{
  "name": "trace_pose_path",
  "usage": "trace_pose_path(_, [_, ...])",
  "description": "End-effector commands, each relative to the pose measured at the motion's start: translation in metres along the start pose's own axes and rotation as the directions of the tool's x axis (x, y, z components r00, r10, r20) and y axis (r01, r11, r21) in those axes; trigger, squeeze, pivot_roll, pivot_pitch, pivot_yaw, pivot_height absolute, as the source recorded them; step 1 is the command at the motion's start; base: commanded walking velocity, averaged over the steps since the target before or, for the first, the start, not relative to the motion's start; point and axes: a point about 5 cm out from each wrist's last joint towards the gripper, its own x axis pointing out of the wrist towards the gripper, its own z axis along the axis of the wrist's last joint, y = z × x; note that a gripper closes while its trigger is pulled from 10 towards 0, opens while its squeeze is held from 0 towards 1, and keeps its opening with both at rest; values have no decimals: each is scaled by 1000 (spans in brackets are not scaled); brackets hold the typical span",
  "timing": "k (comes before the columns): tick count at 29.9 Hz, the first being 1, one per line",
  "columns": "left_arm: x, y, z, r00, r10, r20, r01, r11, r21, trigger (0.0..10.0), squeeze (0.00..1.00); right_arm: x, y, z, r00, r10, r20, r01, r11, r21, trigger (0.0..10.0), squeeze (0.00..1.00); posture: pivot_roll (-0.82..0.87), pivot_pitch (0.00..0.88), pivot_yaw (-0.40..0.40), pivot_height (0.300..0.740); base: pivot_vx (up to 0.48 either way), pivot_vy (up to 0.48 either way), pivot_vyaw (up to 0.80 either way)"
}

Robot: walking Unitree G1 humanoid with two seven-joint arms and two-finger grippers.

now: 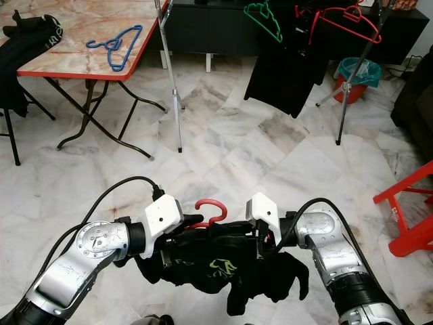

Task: Hang hanger

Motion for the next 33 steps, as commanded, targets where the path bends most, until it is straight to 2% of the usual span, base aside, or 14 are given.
trace_pose_path(1, [8, -17, 9, 994, -105, 38, 105, 994, 8, 4667, 0, 8, -3, 22, 998, 23, 54, -18, 996, -87, 10000, 0, 59, 104, -36, 740, 0, 0, 0])
trace_pose_path(7, [9, -18, 6, 994, -107, 16, 107, 994, 14, 4784, 0, 9, -4, 25, 998, 27, 55, -21, 995, -99, 10000, 0, 57, 103, -36, 740, 0, 0, 0])
trace_pose_path(8, [9, -17, 4, 995, -104, -3, 104, 994, 22, 5922, 0, 9, -4, 25, 998, 28, 54, -22, 994, -104, 10000, 0, 59, 104, -36, 740, 0, 0, 0])
trace_pose_path(11, [9, -17, 2, 995, -100, -17, 100, 995, 29, 6157, 0, 9, -4, 25, 998, 27, 54, -21, 994, -107, 10000, 0, 58, 104, -35, 740, 0, 0, 0])
trace_pose_path(12, [9, -16, 1, 996, -92, -20, 93, 995, 30, 6588, 0, 9, -5, 26, 998, 27, 54, -21, 994, -107, 10000, 0, 58, 104, -35, 740, 0, 0, 0])
trace_pose_path(13, [9, -16, 1, 996, -88, -24, 89, 995, 33, 7647, 0, 9, -5, 26, 998, 27, 54, -21, 994, -107, 10000, 0, 59, 104, -36, 740, 0, 0, 0])
trace_pose_path(14, [9, -16, 1, 996, -88, -24, 89, 995, 33, 7647, 0, 9, -5, 26, 998, 27, 54, -21, 994, -107, 10000, 0, 59, 104, -36, 740, 0, 0, 0])
trace_pose_path(15, [9, -15, 0, 996, -81, -27, 82, 996, 34, 9294, 0, 9, -5, 26, 998, 26, 53, -20, 994, -108, 10000, 0, 58, 104, -35, 740, 0, 0, 0])
trace_pose_path(19, [9, -14, 1, 997, -77, -28, 78, 996, 37, 10000, 0, 9, -5, 27, 998, 23, 54, -17, 993, -114, 10000, 0, 60, 103, -36, 740, 0, 0, 0])
trace_pose_path(24, [10, -10, 6, 999, -38, 14, 37, 998, 56, 10000, 0, 10, -6, 29, 998, 22, 54, -15, 992, -125, 10000, 0, 58, 103, -36, 740, 0, 0, 0])
trace_pose_path(25, [10, -9, 7, 999, -31, 21, 29, 998, 55, 9020, 1000, 10, -6, 29, 998, 21, 53, -15, 992, -125, 10000, 0, 58, 103, -36, 740, 0, 0, 0])
trace_pose_path(31, [9, -5, 9, 999, -13, 31, 11, 999, 51, 9922, 1000, 9, -7, 29, 999, 13, 50, -6, 991, -132, 10000, 0, 59, 102, -36, 740, 0, 0, 0])
trace_pose_path(33, [9, -5, 9, 999, -13, 31, 11, 999, 51, 9922, 1000, 9, -8, 30, 999, 11, 51, -4, 991, -134, 10000, 0, 59, 102, -36, 740, 0, 0, 0])
